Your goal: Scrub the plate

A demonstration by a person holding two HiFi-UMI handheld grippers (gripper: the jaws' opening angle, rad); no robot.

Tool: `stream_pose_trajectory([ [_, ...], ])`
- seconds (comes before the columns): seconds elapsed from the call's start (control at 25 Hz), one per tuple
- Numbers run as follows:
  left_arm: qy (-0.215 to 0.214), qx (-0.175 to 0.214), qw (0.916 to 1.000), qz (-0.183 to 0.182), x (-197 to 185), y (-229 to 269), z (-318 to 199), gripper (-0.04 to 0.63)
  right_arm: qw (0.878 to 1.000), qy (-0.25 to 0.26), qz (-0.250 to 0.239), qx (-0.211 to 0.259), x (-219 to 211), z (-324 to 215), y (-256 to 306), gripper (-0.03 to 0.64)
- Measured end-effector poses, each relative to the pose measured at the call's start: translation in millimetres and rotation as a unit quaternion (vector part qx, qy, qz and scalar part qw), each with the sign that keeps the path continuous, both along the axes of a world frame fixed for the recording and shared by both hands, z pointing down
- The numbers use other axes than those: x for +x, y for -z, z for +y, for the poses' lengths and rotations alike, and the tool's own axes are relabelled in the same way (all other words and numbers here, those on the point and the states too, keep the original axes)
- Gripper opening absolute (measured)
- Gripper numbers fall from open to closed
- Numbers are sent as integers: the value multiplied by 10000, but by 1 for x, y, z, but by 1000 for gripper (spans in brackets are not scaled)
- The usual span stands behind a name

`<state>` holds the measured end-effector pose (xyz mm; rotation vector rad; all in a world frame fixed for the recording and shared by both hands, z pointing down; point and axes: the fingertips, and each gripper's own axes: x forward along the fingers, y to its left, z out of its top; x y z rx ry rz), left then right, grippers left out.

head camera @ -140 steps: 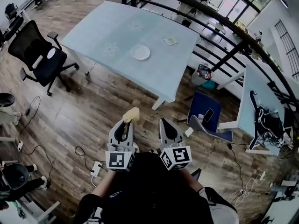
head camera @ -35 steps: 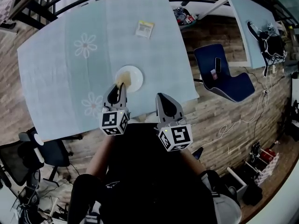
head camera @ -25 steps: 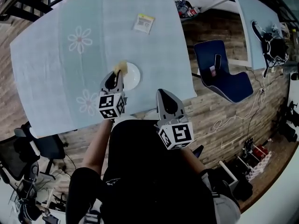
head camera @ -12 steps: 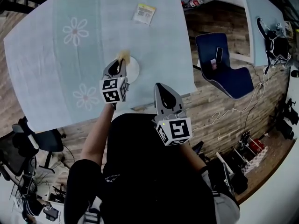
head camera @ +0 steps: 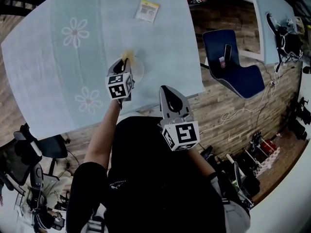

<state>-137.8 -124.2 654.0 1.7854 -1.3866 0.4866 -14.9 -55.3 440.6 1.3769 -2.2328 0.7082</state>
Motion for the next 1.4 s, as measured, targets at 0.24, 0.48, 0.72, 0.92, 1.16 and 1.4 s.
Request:
stream_pose_trajectory([
  [0.24,-21,-48,9999,-160,-5,-6,-4,64,10000,-71,-7,-17,1,1,0,9],
  [0.48,-7,-74,9996,-258,-7,-9,-2,64,9999,-112,-7,15,4,6,-1,9],
  [0.72,0,-84,9993,-358,-16,-9,3,64,10000,-84,-5,12,5,11,-1,9],
  [0.92,74,-101,9989,-445,-30,-10,8,64,10000,-73,-13,10,4,13,-2,9],
  [1.16,148,-104,9985,-508,-44,-10,14,64,10000,3,-7,32,2,15,-1,9],
  [1.4,200,-77,9981,-569,-51,-7,17,64,10000,19,-15,57,2,17,0,9],
])
